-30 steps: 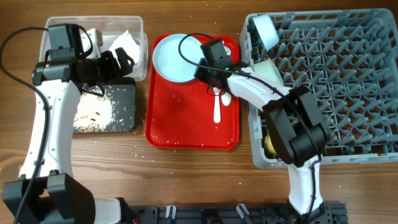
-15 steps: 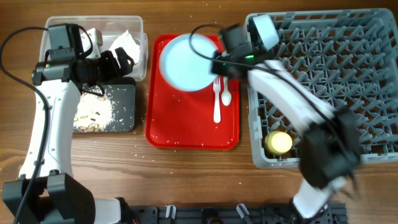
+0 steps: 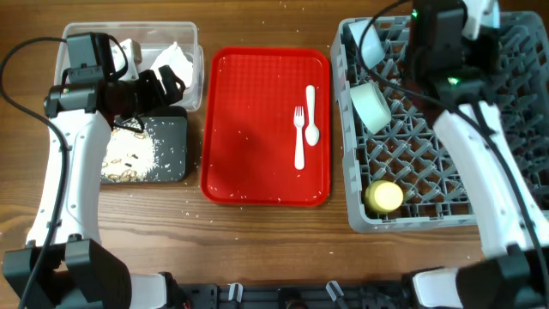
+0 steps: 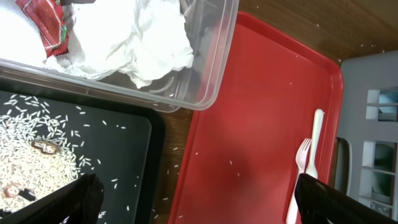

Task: Sort waste into correct bins and load items into the dishwasher rack
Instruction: 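Pick the white fork from the tray and drop it into the rack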

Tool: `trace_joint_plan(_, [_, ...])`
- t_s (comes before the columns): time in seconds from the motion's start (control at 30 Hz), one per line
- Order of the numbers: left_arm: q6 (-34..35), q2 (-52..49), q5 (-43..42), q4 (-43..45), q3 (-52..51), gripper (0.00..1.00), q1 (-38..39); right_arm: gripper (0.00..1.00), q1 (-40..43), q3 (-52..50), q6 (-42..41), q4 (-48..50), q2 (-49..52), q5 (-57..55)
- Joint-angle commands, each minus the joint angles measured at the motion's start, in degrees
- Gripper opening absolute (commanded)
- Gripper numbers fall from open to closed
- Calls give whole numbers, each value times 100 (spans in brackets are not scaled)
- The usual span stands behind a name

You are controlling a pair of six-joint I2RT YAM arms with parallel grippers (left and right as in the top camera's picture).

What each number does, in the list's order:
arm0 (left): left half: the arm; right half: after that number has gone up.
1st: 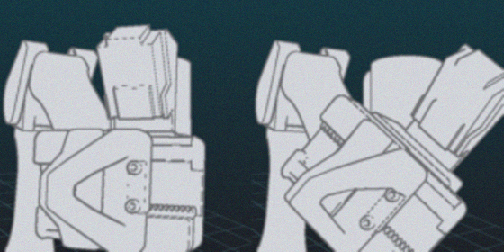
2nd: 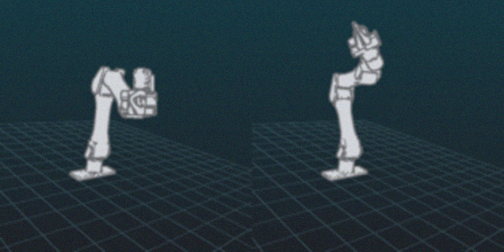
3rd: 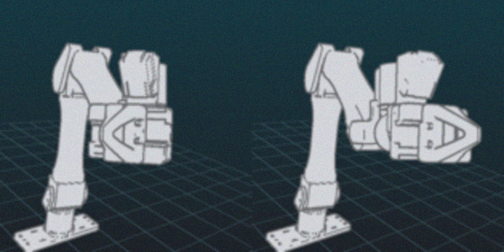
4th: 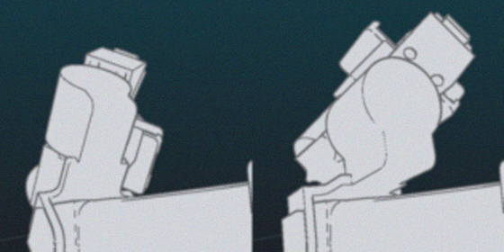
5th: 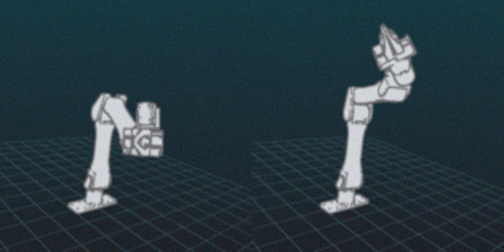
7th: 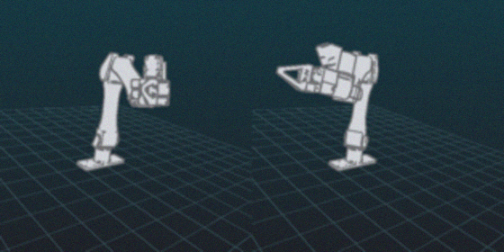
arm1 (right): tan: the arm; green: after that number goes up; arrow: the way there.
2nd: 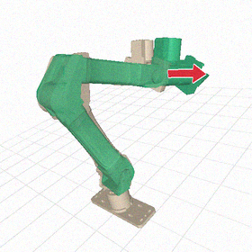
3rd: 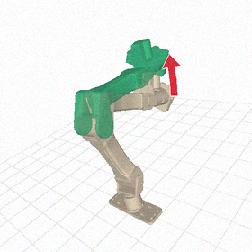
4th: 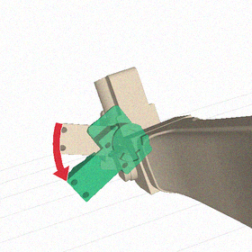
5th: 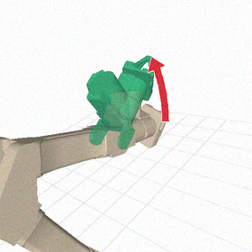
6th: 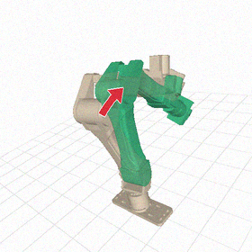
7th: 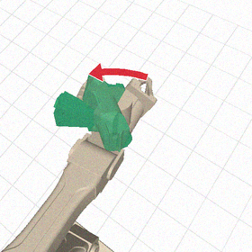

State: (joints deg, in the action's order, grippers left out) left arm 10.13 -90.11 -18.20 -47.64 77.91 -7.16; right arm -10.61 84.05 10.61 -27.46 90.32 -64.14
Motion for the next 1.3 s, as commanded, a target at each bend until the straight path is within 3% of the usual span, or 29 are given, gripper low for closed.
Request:
trace_joint_plan(0.0, [-109,33,28,0,42,100,-22,4,-17,-20,767,310,555,195])
trace_joint_plan(0.2, [-109,33,28,0,42,100,-22,4,-20,-20,859,240,1224,1117])
trace_joint_plan(0.23, [-109,31,28,0,42,100,-22,9,-20,-20,822,229,1224,1377])
trace_joint_plan(0.27, [-109,31,28,0,44,100,-22,46,-20,-17,704,243,1220,1502])
trace_joint_plan(0.3, [-109,33,28,0,44,100,-22,64,-20,-17,407,260,1220,1497])
trace_joint_plan(0.33, [-109,31,28,0,42,99,-22,75,-20,-17,223,236,1202,1499])
trace_joint_plan(0.43, [-109,31,28,0,44,100,-22,84,-48,-7,-343,-31,876,1569])
trace_joint_plan(0.5, [-109,33,28,0,42,100,-22,88,-109,-7,-684,-330,420,2317])
trace_joint_plan(0.53, [-109,33,28,0,44,100,-22,89,-149,-7,-887,-514,122,3261])
trace_joint_plan(0.6, [-109,31,28,0,44,100,-22,86,-170,-9,-1296,-826,-387,6913])
trace_joint_plan(0.63, [-109,33,28,0,42,100,-22,68,-170,-9,-1580,-833,-409,7775])
trace_joint_plan(0.67, [-109,31,28,0,44,100,-22,64,-181,-15,-1958,-813,-356,8301])
trace_joint_plan(0.77, [-109,31,28,0,44,100,-22,51,-669,-20,-2951,-874,289,8303])
trace_joint_plan(0.93, [-109,33,28,0,44,100,-22,49,-1528,-20,-3858,-1502,1620,7573])
trace_joint_plan(1.13, [-109,31,28,0,44,100,-22,49,-1541,-17,-4284,-1692,2767,7578])
trace_joint_plan(1.27, [-109,33,28,0,44,100,-22,47,-1526,-11,-4382,-1663,2918,7573])
